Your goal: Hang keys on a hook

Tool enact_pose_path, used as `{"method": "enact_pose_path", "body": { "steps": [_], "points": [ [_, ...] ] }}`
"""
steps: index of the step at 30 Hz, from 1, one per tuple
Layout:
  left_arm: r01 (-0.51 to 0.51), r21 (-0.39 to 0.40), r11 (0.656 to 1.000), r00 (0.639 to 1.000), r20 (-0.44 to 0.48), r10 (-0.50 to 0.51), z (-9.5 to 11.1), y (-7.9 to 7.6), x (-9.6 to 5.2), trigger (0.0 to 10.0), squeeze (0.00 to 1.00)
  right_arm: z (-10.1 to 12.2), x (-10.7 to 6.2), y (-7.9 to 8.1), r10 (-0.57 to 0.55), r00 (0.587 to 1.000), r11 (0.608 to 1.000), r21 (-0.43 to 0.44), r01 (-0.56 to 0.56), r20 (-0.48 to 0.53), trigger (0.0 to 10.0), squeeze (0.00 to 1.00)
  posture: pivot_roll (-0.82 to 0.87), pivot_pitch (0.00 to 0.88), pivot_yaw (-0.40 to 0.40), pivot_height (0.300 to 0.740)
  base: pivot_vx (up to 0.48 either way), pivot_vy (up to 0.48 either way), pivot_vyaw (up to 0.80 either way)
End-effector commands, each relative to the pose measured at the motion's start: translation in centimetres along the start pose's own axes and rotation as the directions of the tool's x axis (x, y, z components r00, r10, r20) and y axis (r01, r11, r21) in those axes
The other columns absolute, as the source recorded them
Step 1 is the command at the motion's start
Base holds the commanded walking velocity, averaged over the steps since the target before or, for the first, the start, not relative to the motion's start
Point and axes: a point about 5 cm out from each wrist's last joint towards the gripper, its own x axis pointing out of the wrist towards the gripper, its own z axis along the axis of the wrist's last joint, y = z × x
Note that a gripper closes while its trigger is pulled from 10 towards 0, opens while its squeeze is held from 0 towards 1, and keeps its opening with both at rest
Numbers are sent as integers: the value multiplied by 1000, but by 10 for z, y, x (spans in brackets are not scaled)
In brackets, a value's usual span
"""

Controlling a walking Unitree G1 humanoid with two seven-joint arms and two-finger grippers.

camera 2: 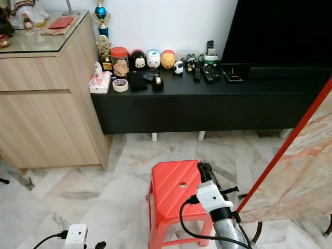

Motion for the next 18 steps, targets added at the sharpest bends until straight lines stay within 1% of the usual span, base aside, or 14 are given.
{"method": "enact_pose_path", "body": {
  "steps": [1, 2, 3, 5, 7, 8, 9, 12, 13, 14, 16, 17, 18],
  "points": [
    [4, 25, 1000, 1000, 13, -4, 2, 2, 0, 10000, 0, 2, 6, 3, 59, 998, 997, 49, -58, -17, 10000, 0, -12, 0, -77, 740, 0, 0, 0],
    [4, 24, 1000, 1000, 19, -4, 3, 3, 0, 10000, 0, 2, 6, 4, 66, 998, 997, 52, -65, -18, 10000, 0, -12, 0, -77, 740, 0, 0, 0],
    [-2, 25, 1000, 999, 45, 1, 9, 6, 1, 10000, 0, 2, 8, 6, 94, 995, 991, 100, -90, -35, 10000, 0, -7, 0, -78, 740, 0, 0, 0],
    [-11, 21, 1000, 997, 81, 9, 18, 11, 2, 10000, 0, 2, 11, 6, 115, 992, 989, 99, -110, -45, 10000, 0, 2, 0, -81, 740, 0, 0, 0],
    [-17, 24, 1000, 992, 129, 14, 29, 16, 3, 10000, 0, 4, 14, 7, 150, 988, 979, 144, -142, -44, 10000, 0, 3, 0, -82, 740, 0, 0, 0],
    [-22, 29, 999, 982, 186, 16, 43, 20, 4, 10000, 0, 6, 17, 7, 183, 982, 973, 149, -174, -50, 10000, 0, 2, 0, -81, 740, 0, 0, 0],
    [-20, 33, 999, 973, 229, 12, 54, 22, 4, 10000, 0, 7, 20, 5, 189, 981, 972, 154, -179, -53, 10000, 0, 2, 0, -81, 740, 0, 0, 0],
    [-10, 42, 999, 952, 307, -3, 74, 24, 5, 10000, 0, 8, 26, -2, 182, 980, 967, 195, -164, -77, 10000, 0, 4, 0, -82, 740, 0, 0, 0],
    [8, 48, 999, 936, 352, -25, 87, 23, 5, 10000, 0, 10, 30, -7, 173, 981, 962, 227, -149, -88, 10000, 0, 6, 0, -85, 740, 0, 0, 0],
    [19, 51, 999, 927, 372, -37, 93, 22, 5, 10000, 0, 12, 33, -10, 172, 981, 959, 241, -147, -85, 10000, 0, 6, 0, -85, 740, 0, 0, 0],
    [58, 84, 995, 906, 414, -88, 107, 16, 5, 10000, 0, 18, 41, -20, 138, 987, 965, 234, -116, -81, 10000, 0, 8, 0, -87, 740, 0, 0, 0],
    [69, 97, 993, 900, 423, -104, 111, 13, 5, 10000, 0, 20, 43, -23, 125, 989, 968, 228, -104, -79, 10000, 0, 8, 0, -87, 740, 0, 0, 0],
    [87, 110, 990, 886, 445, -127, 118, 8, 5, 10000, 0, 24, 50, -29, 90, 992, 967, 246, -66, -88, 10000, 0, 6, 0, -86, 740, 0, 0, 0]
  ]
}}
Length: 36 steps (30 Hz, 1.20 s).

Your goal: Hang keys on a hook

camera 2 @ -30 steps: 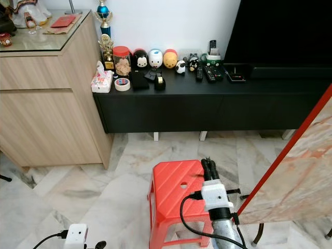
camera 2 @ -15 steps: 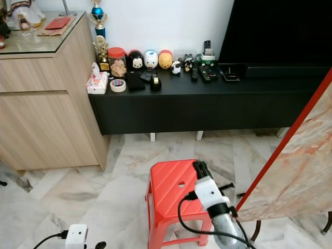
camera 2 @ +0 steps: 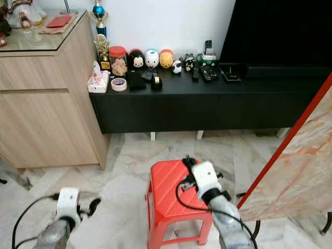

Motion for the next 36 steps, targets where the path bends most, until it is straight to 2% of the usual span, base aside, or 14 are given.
{"method": "enact_pose_path", "body": {
  "steps": [1, 4, 5, 6, 11, 17, 18, 20, 22, 26, 30, 36],
  "points": [
    [31, -9, 999, 999, 35, -31, 7, -8, 4, 10000, 0, 12, 7, -14, -75, 997, 996, 43, 75, 10, 10000, 0, 6, 0, -86, 740, 0, 0, 0],
    [51, -20, 998, 994, 99, -49, 22, -15, 10, 10000, 0, 31, 18, -12, -94, 994, 979, 187, 82, 56, 10000, 0, 3, 0, -87, 740, 0, 0, 0],
    [51, -20, 998, 994, 99, -49, 22, -15, 10, 10000, 0, 31, 18, -12, -94, 994, 979, 187, 82, 56, 10000, 0, 3, 0, -87, 740, 0, 0, 0],
    [80, -12, 997, 987, 139, -78, 31, -22, 13, 10000, 0, 39, 24, -5, -61, 996, 983, 174, 50, 58, 10000, 0, 5, 0, -92, 740, 0, 0, 0],
    [148, -5, 989, 958, 248, -143, 52, -37, 17, 10000, 0, 56, 34, 13, 3, 1000, 984, 176, -8, 26, 10000, 0, 7, 0, -99, 740, 0, 0, 0],
    [213, -12, 977, 916, 352, -195, 72, -49, 15, 10000, 0, 80, 42, 31, 90, 995, 961, 257, -99, 45, 10000, 0, 12, 0, -106, 740, 0, 0, 0],
    [213, -12, 977, 916, 352, -195, 72, -49, 15, 10000, 0, 80, 42, 31, 90, 995, 961, 257, -99, 45, 10000, 0, 12, 0, -106, 740, 0, 0, 0],
    [231, -8, 973, 906, 366, -212, 76, -51, 14, 10000, 0, 80, 44, 35, 99, 995, 958, 271, -90, -20, 10000, 0, 16, 0, -114, 740, 0, 0, 0],
    [238, -17, 971, 903, 373, -215, 78, -51, 13, 10000, 0, 82, 44, 35, 107, 994, 957, 275, -96, -26, 10000, 0, 17, 0, -118, 740, 0, 0, 0],
    [271, -26, 962, 886, 398, -239, 86, -54, 12, 10000, 0, 96, 44, 42, 161, 987, 945, 290, -151, -14, 10000, 0, 13, 0, -118, 740, 0, 0, 0],
    [302, -17, 953, 879, 393, -271, 88, -60, 11, 10000, 0, 99, 46, 43, 161, 987, 943, 297, -147, -23, 10000, 0, 11, 0, -122, 740, 0, 0, 0],
    [348, -29, 937, 864, 398, -309, 91, -66, 10, 10000, 0, 115, 49, 54, 198, 980, 932, 309, -188, 2, 10000, 0, 9, 0, -126, 740, 0, 0, 0]
  ]
}}
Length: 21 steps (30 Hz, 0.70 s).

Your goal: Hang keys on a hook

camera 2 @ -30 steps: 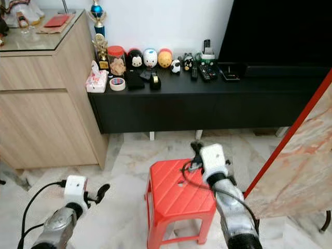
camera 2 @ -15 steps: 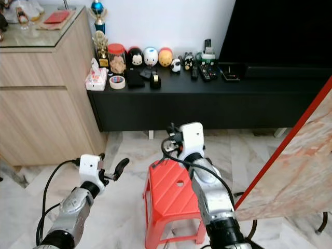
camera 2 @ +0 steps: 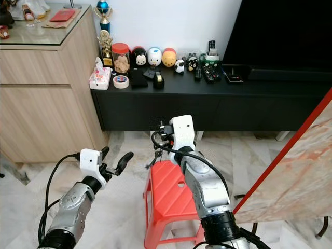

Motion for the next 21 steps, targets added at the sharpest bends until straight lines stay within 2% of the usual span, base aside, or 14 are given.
{"method": "enact_pose_path", "body": {
  "steps": [1, 4, 11, 21],
  "points": [
    [27, -10, 1000, 1000, -4, -27, 0, -4, 0, 10000, 0, 13, 0, 4, 9, 999, 1000, -13, -8, 38, 10000, 0, 9, 0, -126, 740, 0, 0, 0],
    [50, -15, 999, 999, -7, -50, 1, -7, 0, 10000, 0, 15, 1, 7, 10, 999, 1000, -14, -10, 34, 10000, 0, 10, 0, -126, 740, 0, 0, 0],
    [139, -25, 990, 990, -14, -139, 5, -16, 0, 10000, 0, 22, 7, 27, 57, 998, 998, -17, -56, 39, 10000, 0, 13, 0, -125, 740, 0, 0, 0],
    [167, -27, 986, 986, -22, -167, 8, -18, 1, 10000, 0, 28, 13, 44, 83, 995, 997, -9, -83, 53, 10000, 0, 7, 0, -124, 740, 0, 0, 0]
  ]
}}
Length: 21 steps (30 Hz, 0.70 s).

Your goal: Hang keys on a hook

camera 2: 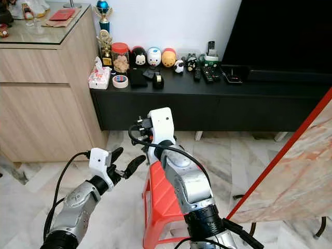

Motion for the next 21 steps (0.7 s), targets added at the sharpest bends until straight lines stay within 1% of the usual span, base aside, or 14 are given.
{"method": "enact_pose_path", "body": {
  "steps": [1, 8, 9, 11, 12, 19, 20, 21],
  "points": [
    [29, 9, 1000, 1000, -2, -29, 2, -3, 1, 10000, 0, 11, 1, 5, 10, 999, 1000, -19, -9, 30, 10000, 0, 9, 0, -125, 740, 0, 0, 0],
    [71, 46, 996, 997, 0, -71, 6, -6, 0, 10000, 0, 11, 4, 13, 24, 999, 999, -31, -23, 23, 10000, 0, 13, 0, -128, 740, 0, 0, 0],
    [72, 54, 996, 997, 0, -72, 6, -6, 0, 10000, 239, 11, 5, 13, 24, 999, 999, -31, -23, 22, 10000, 0, 12, 0, -129, 740, 0, 0, 0],
    [76, 75, 994, 997, -5, -76, 6, -7, 0, 10000, 1000, 12, 5, 13, 23, 999, 999, -31, -22, 22, 10000, 0, 11, 0, -129, 740, 0, 0, 0],
    [78, 87, 993, 997, -11, -77, 5, -7, 0, 10000, 1000, 12, 5, 14, 22, 999, 999, -31, -22, 24, 10000, 0, 11, 0, -129, 740, 0, 0, 0],
    [89, 100, 991, 996, -32, -87, 1, -10, -3, 10000, 1000, 16, 6, 14, 15, 999, 999, -31, -14, 33, 10000, 0, 8, 0, -132, 740, 0, 0, 0],
    [86, 103, 991, 996, -31, -83, 1, -9, -3, 10000, 0, 16, 7, 14, 13, 999, 999, -30, -12, 35, 10000, 0, 6, 0, -130, 740, 0, 0, 0],
    [83, 105, 991, 996, -28, -81, 1, -9, -3, 10000, 0, 16, 7, 14, 13, 999, 999, -29, -12, 35, 10000, 0, 6, 0, -130, 740, 0, 0, 0]
  ]
}}
